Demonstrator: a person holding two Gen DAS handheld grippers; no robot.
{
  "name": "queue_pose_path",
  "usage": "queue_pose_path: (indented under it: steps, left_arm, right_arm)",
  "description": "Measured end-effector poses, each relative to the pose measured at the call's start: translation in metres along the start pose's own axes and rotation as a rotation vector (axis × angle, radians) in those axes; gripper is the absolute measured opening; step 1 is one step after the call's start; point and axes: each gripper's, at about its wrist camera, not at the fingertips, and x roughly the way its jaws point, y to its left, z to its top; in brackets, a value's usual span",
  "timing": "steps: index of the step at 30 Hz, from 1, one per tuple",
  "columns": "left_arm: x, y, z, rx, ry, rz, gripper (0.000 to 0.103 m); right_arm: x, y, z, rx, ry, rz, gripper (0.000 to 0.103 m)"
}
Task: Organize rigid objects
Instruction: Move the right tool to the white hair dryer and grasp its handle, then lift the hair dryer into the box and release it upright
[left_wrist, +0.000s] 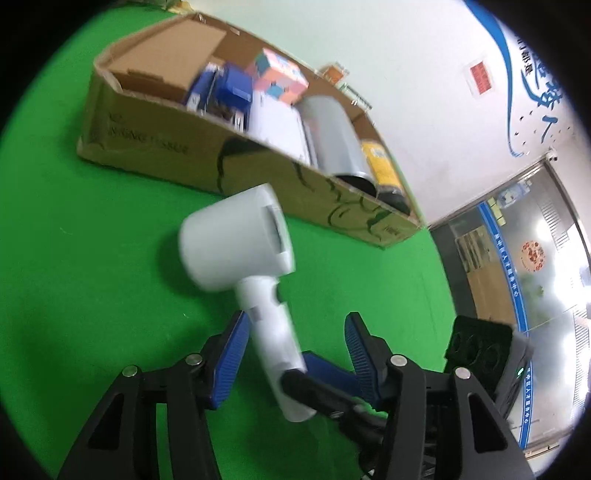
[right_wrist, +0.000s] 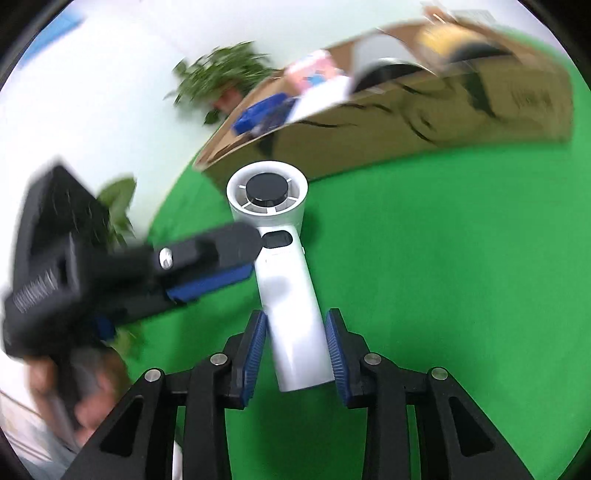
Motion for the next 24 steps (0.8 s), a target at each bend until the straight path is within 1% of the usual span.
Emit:
queue_pose_path:
  steps: [3, 5, 7, 9, 10, 12, 14, 15, 16, 20, 22, 24]
  left_arm:
    - [0.014, 0.009, -0.001, -0.039, 0.040, -0.014, 0.052]
    - [0.021, 0.012, -0.002, -0.050, 0.057, -0.018, 0.052]
    - [0.024, 0.011, -0.002, -0.044, 0.065, -0.024, 0.052]
    - [0.026, 0.015, -0.001, -0.062, 0.079, -0.038, 0.052]
    - [0.029, 0.016, 0.000, -0.071, 0.087, -0.044, 0.051]
    - [0.030, 0.017, 0.001, -0.075, 0.091, -0.038, 0.042]
    - [0.033, 0.017, 0.001, -0.067, 0.111, -0.051, 0.036]
    - [0.036, 0.015, -0.001, -0.063, 0.122, -0.058, 0.031]
    - [0.038, 0.013, -0.002, -0.053, 0.133, -0.063, 0.030]
    - [0.035, 0.006, -0.004, -0.025, 0.114, -0.022, 0.030]
    - [0.025, 0.003, -0.003, -0.020, 0.085, -0.019, 0.030]
    - [0.010, -0.004, 0.000, 0.000, 0.043, -0.008, 0.030]
  right_arm:
    - [-0.007, -0.011, 0.000, 0.069, 0.006, 0.025, 0.034]
    - [-0.010, -0.010, -0.001, 0.055, -0.002, 0.001, 0.037]
    - [-0.014, 0.006, -0.002, -0.066, -0.019, -0.100, 0.037]
    - [-0.010, 0.019, -0.006, -0.158, -0.012, -0.145, 0.038]
    - [-0.009, 0.021, -0.008, -0.173, -0.006, -0.155, 0.038]
    - [-0.003, 0.030, -0.011, -0.230, 0.012, -0.205, 0.036]
    - [0.002, 0.035, -0.018, -0.270, 0.022, -0.270, 0.030]
    - [0.001, 0.035, -0.020, -0.274, 0.020, -0.276, 0.030]
    - [0.001, 0.037, -0.021, -0.279, 0.016, -0.282, 0.030]
    - [0.001, 0.043, -0.028, -0.303, -0.002, -0.314, 0.028]
    - [0.003, 0.053, -0.029, -0.327, -0.035, -0.327, 0.028]
    - [-0.004, 0.064, -0.031, -0.357, -0.083, -0.322, 0.028]
